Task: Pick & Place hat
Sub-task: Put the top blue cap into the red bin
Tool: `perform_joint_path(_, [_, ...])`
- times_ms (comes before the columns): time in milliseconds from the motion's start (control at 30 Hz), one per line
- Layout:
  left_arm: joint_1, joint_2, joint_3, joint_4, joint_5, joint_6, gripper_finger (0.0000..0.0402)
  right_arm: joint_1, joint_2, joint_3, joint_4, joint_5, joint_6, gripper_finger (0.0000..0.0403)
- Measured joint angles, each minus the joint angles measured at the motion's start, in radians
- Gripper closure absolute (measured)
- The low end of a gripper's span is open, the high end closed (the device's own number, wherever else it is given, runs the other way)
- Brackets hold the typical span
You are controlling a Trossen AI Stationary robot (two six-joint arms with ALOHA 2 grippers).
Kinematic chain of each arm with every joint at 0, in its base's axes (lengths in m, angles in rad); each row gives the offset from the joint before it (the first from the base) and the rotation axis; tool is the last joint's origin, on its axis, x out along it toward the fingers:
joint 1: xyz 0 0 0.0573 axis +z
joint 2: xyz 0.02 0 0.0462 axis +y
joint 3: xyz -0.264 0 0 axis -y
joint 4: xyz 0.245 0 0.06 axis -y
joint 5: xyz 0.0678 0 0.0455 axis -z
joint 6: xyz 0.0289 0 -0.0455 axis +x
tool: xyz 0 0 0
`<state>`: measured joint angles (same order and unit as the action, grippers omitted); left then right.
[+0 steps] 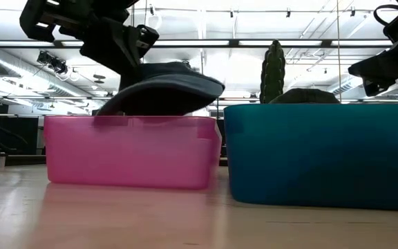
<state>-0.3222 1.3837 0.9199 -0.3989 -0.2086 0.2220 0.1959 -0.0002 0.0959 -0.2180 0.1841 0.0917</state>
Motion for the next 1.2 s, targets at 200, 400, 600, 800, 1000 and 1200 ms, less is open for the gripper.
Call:
perform_joint_path(200, [0.002, 0.009, 0.000, -0.024, 0.028, 0.025, 0.0399, 0.000, 0.000, 0.000, 0.001, 0.000, 0.000, 0.0367])
perform_joint_path(400, [0.025, 0.009, -0.001, -0.064, 0.030, -0.005, 0.0399, 0.000, 0.000, 0.000, 0.000, 0.000, 0.000, 0.0367])
perform_joint_path(600, [0.052, 0.010, -0.001, -0.089, 0.043, -0.046, 0.0399, 0.000, 0.000, 0.000, 0.000, 0.000, 0.000, 0.0367])
perform_joint_path(800, [0.063, 0.011, -0.011, -0.093, 0.105, -0.045, 0.0399, 0.000, 0.000, 0.000, 0.000, 0.000, 0.000, 0.0367])
perform_joint_path(1000, [0.060, 0.054, -0.011, -0.077, 0.102, 0.088, 0.0397, 0.000, 0.000, 0.000, 0.000, 0.000, 0.000, 0.0367])
perform_joint_path(1200, [0.063, 0.153, -0.011, -0.056, 0.102, 0.136, 0.0394, 0.000, 0.000, 0.000, -0.001, 0.000, 0.000, 0.0367])
